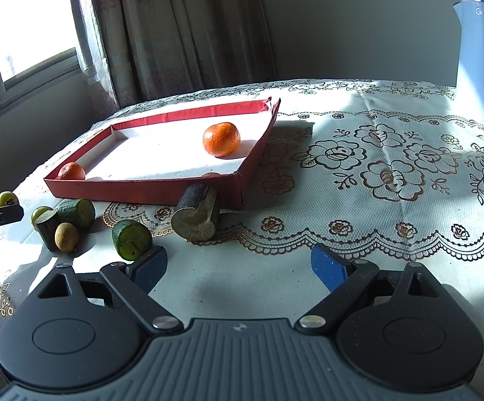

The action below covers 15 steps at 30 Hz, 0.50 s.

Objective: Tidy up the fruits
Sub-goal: 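Carry the green tomato into the red box and open the left gripper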

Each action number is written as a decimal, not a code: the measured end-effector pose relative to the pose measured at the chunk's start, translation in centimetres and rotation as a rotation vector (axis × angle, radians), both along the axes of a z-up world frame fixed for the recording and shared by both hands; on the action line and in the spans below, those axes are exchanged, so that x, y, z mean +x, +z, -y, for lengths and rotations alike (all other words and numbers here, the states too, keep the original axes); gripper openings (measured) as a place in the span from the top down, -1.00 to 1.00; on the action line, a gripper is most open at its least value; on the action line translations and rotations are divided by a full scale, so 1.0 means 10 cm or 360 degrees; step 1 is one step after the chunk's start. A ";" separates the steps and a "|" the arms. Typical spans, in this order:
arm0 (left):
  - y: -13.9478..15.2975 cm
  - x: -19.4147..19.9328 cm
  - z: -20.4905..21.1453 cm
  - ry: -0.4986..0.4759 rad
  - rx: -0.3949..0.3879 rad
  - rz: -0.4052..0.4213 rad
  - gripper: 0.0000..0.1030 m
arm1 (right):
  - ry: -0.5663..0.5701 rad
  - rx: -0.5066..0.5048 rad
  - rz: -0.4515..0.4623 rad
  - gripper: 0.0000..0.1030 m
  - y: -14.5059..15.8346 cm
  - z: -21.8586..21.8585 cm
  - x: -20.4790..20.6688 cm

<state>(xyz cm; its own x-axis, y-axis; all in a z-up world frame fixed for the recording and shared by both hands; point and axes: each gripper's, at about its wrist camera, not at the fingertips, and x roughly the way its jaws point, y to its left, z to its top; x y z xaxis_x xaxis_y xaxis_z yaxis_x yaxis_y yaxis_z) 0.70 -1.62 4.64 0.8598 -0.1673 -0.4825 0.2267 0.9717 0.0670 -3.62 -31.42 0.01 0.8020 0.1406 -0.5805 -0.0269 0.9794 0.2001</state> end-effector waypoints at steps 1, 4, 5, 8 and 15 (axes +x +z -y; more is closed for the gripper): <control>0.02 0.06 0.07 -0.0002 0.0013 0.0004 0.35 | 0.0001 0.0003 0.0000 -0.83 0.00 0.00 0.00; 0.08 0.25 0.22 -0.0025 0.0002 0.0001 0.35 | 0.0005 0.0013 0.0001 -0.84 0.00 0.01 0.01; 0.10 0.31 0.26 -0.0030 0.0005 0.0000 0.35 | 0.0005 0.0018 0.0002 -0.84 0.00 0.02 0.00; 0.15 0.52 0.38 -0.0030 0.0007 -0.0008 0.35 | 0.0011 0.0041 0.0004 -0.87 0.00 0.04 0.01; 0.04 0.89 0.50 -0.0027 -0.0012 -0.0114 0.35 | 0.0022 0.0083 0.0008 -0.92 0.00 0.07 0.01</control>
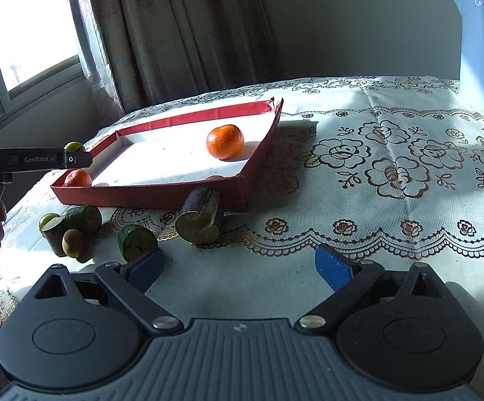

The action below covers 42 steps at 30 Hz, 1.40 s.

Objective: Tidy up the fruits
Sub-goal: 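Carry the green tomato into the red box and open the left gripper, then withdraw the open left gripper from the box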

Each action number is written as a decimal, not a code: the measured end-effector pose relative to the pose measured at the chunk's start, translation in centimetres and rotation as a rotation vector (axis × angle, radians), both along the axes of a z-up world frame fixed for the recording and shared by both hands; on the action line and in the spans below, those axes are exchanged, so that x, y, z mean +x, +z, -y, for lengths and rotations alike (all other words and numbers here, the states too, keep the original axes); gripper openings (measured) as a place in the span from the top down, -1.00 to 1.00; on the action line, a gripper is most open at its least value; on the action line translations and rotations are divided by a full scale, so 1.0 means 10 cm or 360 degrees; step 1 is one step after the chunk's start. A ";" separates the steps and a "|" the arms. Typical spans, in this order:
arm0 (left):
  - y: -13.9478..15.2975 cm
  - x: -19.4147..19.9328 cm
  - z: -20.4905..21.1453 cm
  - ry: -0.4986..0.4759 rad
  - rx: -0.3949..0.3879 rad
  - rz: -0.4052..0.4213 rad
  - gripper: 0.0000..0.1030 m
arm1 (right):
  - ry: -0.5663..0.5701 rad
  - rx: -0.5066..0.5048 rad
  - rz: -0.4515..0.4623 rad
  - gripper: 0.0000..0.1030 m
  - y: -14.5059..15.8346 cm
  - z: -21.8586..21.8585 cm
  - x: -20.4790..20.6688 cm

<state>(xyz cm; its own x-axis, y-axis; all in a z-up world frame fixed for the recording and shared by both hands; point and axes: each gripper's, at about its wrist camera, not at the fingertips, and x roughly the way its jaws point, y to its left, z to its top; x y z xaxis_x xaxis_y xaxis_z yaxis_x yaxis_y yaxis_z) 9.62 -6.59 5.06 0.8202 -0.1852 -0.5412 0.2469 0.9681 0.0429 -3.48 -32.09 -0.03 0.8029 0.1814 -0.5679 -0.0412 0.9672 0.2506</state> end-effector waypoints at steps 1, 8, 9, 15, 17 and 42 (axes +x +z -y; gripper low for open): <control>-0.03 0.04 0.01 -0.0006 -0.0002 -0.0018 0.35 | 0.0001 0.0004 0.0000 -0.93 0.00 0.00 0.00; -0.23 0.18 0.03 0.0007 -0.0006 -0.0110 0.32 | 0.0006 0.0014 0.0000 -0.96 0.00 0.01 0.01; -0.24 0.18 0.02 0.0013 -0.0005 -0.0112 0.32 | 0.0007 0.0014 0.0000 -0.96 0.00 0.01 0.01; -0.22 0.14 0.02 0.0027 0.0003 -0.0074 0.19 | 0.0008 0.0016 0.0000 -0.97 0.00 0.01 0.01; -0.22 0.12 0.01 0.0031 -0.0002 -0.0070 0.16 | 0.0008 0.0021 0.0001 -0.98 0.00 0.01 0.01; -0.43 -0.87 -0.94 0.0250 0.0000 -0.0138 -1.00 | 0.0008 0.0057 0.0007 -0.98 0.00 0.03 0.02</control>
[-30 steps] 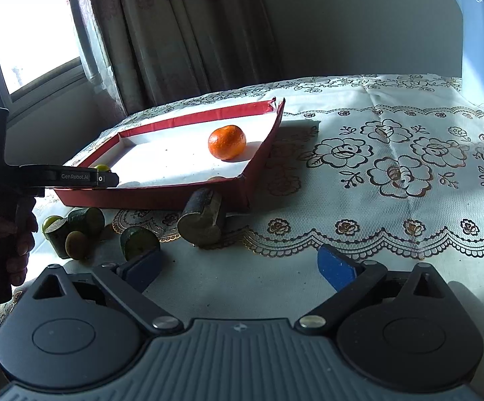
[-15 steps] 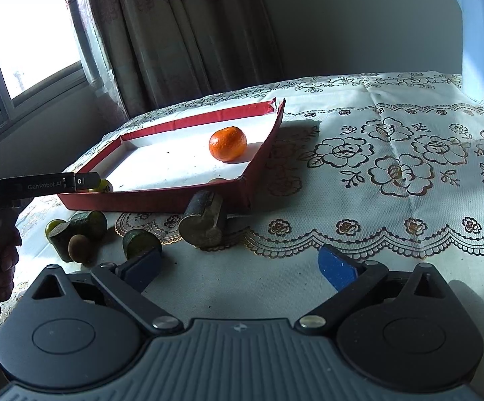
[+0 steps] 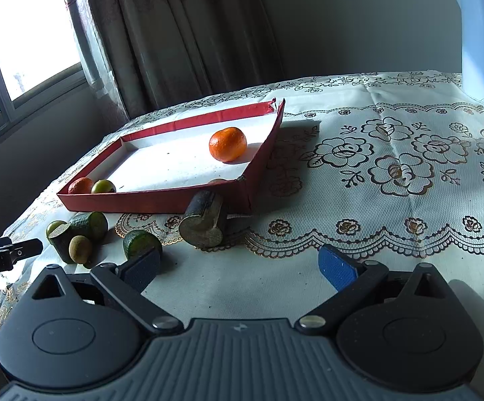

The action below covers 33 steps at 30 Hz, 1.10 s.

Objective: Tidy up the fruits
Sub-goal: 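Withdraw the open left gripper from the box, then move the right gripper to the green cucumber chunk and close on it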

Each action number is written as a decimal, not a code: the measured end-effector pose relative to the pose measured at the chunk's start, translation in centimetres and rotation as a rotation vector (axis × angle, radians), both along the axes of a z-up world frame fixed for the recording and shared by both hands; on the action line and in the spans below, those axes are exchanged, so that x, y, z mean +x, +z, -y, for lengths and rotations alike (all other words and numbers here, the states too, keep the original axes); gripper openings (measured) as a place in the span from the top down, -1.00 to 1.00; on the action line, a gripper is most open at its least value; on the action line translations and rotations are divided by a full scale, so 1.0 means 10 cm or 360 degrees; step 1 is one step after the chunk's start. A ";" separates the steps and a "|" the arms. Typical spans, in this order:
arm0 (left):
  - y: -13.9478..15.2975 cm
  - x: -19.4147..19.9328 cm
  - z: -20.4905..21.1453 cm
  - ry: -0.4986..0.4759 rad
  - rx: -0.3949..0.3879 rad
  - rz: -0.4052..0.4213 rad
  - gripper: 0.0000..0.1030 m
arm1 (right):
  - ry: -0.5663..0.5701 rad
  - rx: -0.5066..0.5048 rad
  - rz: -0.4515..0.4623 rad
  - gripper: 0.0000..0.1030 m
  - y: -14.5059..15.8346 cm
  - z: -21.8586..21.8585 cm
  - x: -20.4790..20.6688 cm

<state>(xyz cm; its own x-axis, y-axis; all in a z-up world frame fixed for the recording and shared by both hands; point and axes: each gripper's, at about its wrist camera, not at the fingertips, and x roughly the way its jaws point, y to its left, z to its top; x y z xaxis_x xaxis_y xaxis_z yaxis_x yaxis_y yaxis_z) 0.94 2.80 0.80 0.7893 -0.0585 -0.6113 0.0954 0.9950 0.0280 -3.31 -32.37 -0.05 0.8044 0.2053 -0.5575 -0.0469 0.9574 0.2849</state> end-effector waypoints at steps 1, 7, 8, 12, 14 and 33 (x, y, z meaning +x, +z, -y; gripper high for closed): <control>0.00 0.02 -0.05 0.0021 -0.0054 -0.0004 -1.00 | 0.0000 0.0002 0.0001 -0.98 0.00 0.00 0.00; -0.03 0.04 -0.06 0.0071 -0.0043 -0.0046 -1.00 | -0.0038 -0.0059 0.0010 -0.98 0.02 -0.03 -0.03; -0.03 0.04 -0.06 0.0072 -0.0042 -0.0047 -1.00 | -0.0037 -0.0073 0.0028 -0.98 0.02 -0.04 -0.05; -0.03 0.04 -0.07 0.0071 -0.0047 -0.0048 -1.00 | -0.0013 -0.0158 0.0163 -0.97 0.09 -0.14 -0.17; -0.03 0.04 -0.07 0.0071 -0.0047 -0.0048 -1.00 | 0.0053 -0.0138 0.0187 -0.92 0.11 -0.22 -0.21; -0.03 0.03 -0.07 0.0074 -0.0053 -0.0044 -1.00 | 0.0362 -0.0356 0.0068 -0.25 0.08 -0.90 0.18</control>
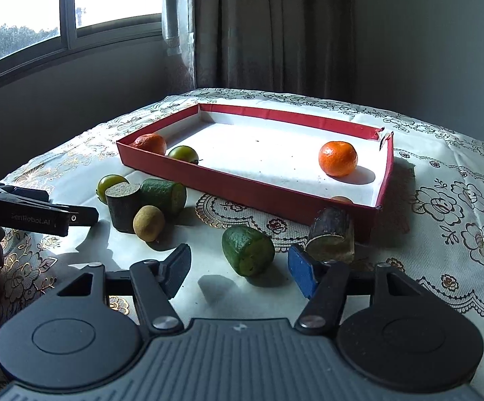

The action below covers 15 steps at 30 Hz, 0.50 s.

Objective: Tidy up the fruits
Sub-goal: 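Move the right gripper to the green cucumber chunk and close on it, then lower the cucumber chunk into the box beside the mandarin, open right gripper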

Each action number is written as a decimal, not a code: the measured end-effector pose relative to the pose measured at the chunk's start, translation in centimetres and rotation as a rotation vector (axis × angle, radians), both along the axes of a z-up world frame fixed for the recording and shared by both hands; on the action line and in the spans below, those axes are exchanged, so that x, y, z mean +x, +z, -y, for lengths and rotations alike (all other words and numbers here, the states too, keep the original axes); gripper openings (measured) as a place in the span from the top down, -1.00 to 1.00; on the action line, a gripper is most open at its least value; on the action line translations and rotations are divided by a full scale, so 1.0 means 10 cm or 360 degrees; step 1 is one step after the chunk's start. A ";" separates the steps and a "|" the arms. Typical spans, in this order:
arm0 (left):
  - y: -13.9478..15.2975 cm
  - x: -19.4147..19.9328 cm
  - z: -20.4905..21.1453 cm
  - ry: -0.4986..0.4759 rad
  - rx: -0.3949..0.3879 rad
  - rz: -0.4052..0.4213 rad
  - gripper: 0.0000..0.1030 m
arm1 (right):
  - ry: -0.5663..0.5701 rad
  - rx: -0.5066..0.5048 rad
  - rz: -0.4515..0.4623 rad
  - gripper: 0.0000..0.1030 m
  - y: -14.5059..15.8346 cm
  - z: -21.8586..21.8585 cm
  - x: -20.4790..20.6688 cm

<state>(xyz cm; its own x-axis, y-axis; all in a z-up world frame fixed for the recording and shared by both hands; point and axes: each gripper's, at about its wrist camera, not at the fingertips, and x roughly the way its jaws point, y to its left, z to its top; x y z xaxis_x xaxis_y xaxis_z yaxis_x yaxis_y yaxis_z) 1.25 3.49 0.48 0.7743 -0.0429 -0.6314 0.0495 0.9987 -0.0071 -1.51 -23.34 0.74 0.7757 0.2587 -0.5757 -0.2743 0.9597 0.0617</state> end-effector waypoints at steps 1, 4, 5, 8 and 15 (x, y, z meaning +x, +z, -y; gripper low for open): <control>0.00 0.00 0.00 0.0000 0.0001 0.0000 -1.00 | -0.0001 0.0003 -0.0017 -0.25 -0.01 0.00 0.04; 0.00 0.00 0.00 0.0000 -0.0002 0.0001 -1.00 | -0.0001 -0.0022 -0.0052 -0.08 -0.03 -0.02 0.10; 0.00 0.00 0.00 0.0000 0.0001 0.0000 -1.00 | 0.0000 -0.0045 -0.0055 0.00 -0.03 -0.03 0.11; 0.00 0.00 0.00 0.0000 0.0001 0.0000 -1.00 | 0.0007 -0.0089 -0.0047 0.12 -0.03 -0.07 0.12; 0.00 0.00 0.00 0.0000 0.0001 0.0000 -1.00 | 0.0006 -0.0123 -0.0022 0.32 -0.03 -0.11 0.10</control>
<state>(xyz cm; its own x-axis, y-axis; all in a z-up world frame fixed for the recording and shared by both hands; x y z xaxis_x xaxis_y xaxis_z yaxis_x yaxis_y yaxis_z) 1.23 3.53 0.45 0.7743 -0.0426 -0.6314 0.0498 0.9987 -0.0063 -0.49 -22.28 0.46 0.7667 0.2161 -0.6045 -0.2777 0.9606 -0.0089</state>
